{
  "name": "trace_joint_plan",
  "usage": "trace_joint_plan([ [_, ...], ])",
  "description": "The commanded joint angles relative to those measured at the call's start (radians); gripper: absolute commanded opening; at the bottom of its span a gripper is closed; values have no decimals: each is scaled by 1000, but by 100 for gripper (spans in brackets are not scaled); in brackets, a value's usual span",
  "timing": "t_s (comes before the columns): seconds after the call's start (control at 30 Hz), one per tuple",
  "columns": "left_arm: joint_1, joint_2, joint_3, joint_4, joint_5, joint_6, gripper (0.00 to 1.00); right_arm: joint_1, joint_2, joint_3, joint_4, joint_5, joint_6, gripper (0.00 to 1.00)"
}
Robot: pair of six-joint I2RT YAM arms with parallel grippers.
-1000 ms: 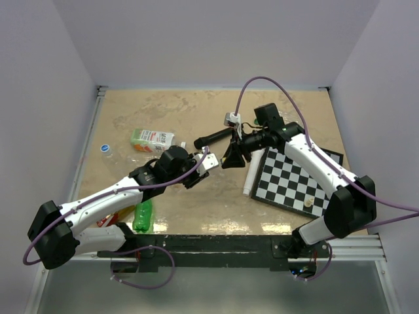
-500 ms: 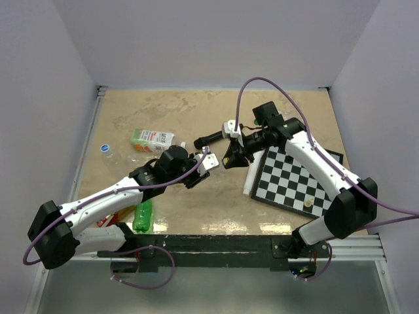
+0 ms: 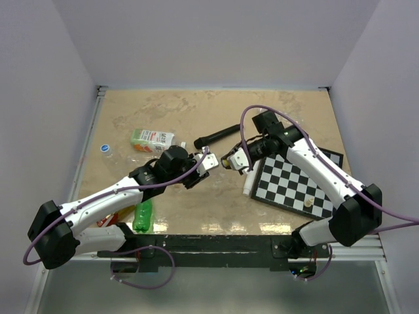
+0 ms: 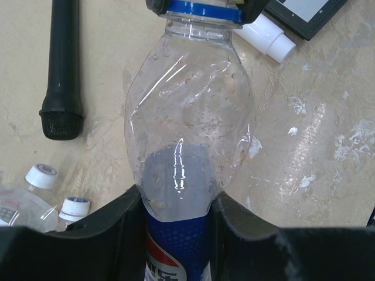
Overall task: Unscrew the bottle caps
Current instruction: Unscrew the bottle cap from the plastic bottle.
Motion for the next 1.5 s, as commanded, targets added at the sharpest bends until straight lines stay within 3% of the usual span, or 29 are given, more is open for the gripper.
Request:
trace_joint_plan([
  [0.0,4,-16,11,27,2,9,0,-7,-30,-21,30,-76,78,32],
  [0.13,6,-16,9,27,2,9,0,-9,-39,-20,11,-91,151,51],
  [0.2,4,-17,11,27,2,9,0,-15,-45,-21,-13,-93,148,72],
  [0.23,4,-16,9,27,-1,11,0,-21,-47,-18,-13,-97,169,78],
  [0.4,6,-16,9,27,-3,11,0,-78,-67,14,-36,-122,311,81],
  [0.6,6,-16,11,29,-1,6,0,-139,-110,-9,155,-183,909,81],
  [0.67,6,-17,12,29,2,5,0,-139,-136,-64,293,-193,1134,98],
  [0.8,6,-16,12,29,0,3,0,-136,-177,-141,486,-173,1342,98],
  [0.93,4,-16,12,27,-5,5,0,-129,-127,-140,488,-131,1378,98],
  [1.47,6,-17,12,27,-6,3,0,-70,-51,-127,442,-62,1405,64],
])
